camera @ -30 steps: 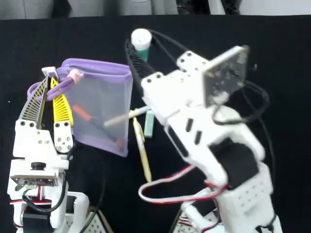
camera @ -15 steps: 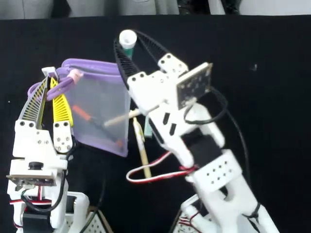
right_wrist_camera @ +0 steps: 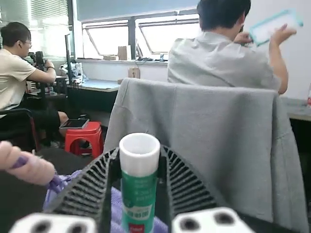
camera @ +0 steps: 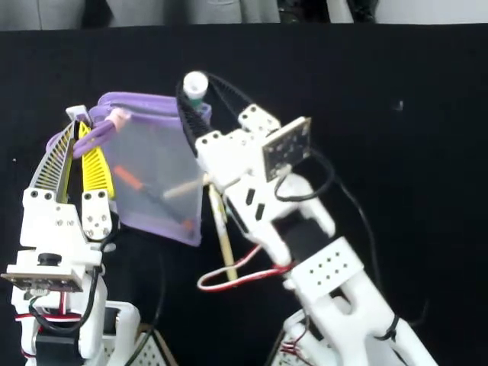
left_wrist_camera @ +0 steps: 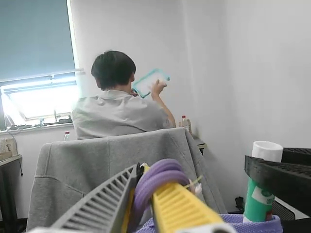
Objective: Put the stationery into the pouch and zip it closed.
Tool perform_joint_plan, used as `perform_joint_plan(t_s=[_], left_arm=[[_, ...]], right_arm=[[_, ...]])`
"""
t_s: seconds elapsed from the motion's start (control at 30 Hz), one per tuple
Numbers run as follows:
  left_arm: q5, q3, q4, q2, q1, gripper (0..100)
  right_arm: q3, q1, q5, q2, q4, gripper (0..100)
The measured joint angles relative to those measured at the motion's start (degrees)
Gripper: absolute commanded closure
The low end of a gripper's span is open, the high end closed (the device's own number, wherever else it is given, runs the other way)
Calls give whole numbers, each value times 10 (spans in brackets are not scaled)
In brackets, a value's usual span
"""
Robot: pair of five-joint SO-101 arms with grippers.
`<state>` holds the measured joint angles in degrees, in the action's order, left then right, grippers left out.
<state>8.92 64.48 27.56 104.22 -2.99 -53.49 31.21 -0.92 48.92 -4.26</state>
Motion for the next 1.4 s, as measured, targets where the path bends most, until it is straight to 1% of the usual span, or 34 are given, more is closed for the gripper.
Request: perform_joint_plan(t_s=[0.1, 0.2, 0.4, 0.6, 0.67, 0.87, 1.03, 1.23, 1.3, 1.4], left_arm=[[0, 0, 0, 0, 0, 971], [0, 0, 0, 0, 0, 971], [0, 0, 0, 0, 0, 971], [0, 0, 0, 0, 0, 971], [0, 0, 0, 0, 0, 971], [0, -10, 0, 0, 0, 971], [0, -13, 0, 1, 0, 971], [0, -13, 0, 1, 0, 971], [0, -13, 0, 1, 0, 971], [0, -13, 0, 1, 0, 971]], right_arm=[[-18, 4, 33, 2, -7, 734], [-39, 5, 57, -1, -6, 668], [-40, 6, 34, 18, 4, 666], [36, 13, 33, 87, 127, 666], [49, 22, 31, 91, 142, 666], [59, 16, 27, 106, 161, 666], [60, -22, 22, 161, 258, 666], [60, -50, -78, 223, 461, 666], [54, -50, -91, 242, 520, 666], [7, -51, -98, 266, 553, 666]])
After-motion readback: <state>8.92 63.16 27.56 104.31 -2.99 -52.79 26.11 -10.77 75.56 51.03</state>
